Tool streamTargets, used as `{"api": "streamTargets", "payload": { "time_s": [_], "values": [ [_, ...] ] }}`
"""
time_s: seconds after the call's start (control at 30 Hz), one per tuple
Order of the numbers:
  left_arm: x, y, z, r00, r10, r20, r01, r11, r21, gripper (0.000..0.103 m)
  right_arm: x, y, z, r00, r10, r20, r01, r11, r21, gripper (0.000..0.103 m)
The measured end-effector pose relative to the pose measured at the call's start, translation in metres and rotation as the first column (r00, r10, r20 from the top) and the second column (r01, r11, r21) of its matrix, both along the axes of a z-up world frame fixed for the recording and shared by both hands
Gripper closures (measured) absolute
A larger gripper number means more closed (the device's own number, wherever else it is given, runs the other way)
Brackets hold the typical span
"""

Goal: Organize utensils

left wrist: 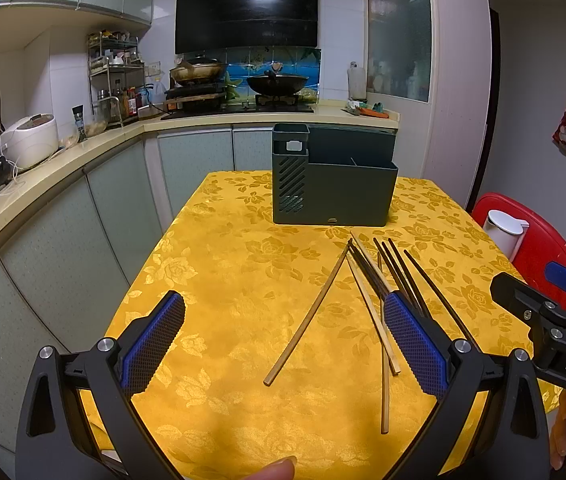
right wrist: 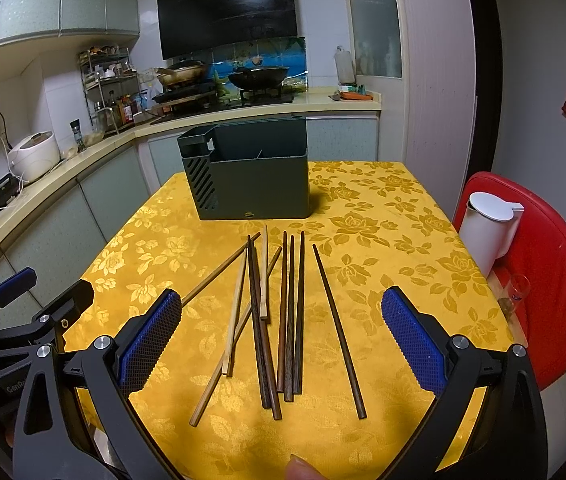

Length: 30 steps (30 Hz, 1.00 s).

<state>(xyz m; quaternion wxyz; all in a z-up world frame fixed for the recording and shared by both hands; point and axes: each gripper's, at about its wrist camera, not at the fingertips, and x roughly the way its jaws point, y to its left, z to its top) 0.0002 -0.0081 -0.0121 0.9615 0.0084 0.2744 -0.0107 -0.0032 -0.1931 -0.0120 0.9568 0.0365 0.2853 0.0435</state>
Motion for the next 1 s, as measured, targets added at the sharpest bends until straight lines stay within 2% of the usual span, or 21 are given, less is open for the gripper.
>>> {"api": "streamTargets", "payload": {
  "time_s": [0.33, 0.5, 0.7, 0.87, 1.0],
  "values": [
    [0.000, 0.000, -0.005, 1.000, 0.000, -0.015, 0.000, 1.000, -0.004, 0.007, 0.001, 0.000, -0.002, 1.000, 0.000, -0.004, 0.000, 1.000, -0.001, 0.005],
    [0.007, 0.003, -0.006, 0.999, -0.011, -0.047, 0.010, 1.000, -0.006, 0.007, -0.002, -0.003, -0.006, 1.000, -0.002, -0.010, 0.002, 1.000, -0.004, 0.005],
    [0.024, 0.016, -0.025, 0.989, -0.035, -0.142, 0.035, 0.999, 0.002, 0.007, -0.003, -0.018, -0.017, 0.999, -0.019, -0.030, 0.018, 0.999, -0.026, 0.005],
    [0.045, 0.033, -0.060, 0.956, -0.068, -0.287, 0.062, 0.998, -0.029, 0.007, 0.000, -0.044, -0.032, 0.996, -0.050, -0.078, 0.048, 0.998, -0.035, 0.005],
    [0.050, 0.031, -0.075, 0.944, -0.108, -0.313, 0.102, 0.994, -0.037, 0.009, -0.004, -0.061, -0.049, 0.991, -0.052, -0.125, 0.047, 0.998, -0.039, 0.005]
  ]
}}
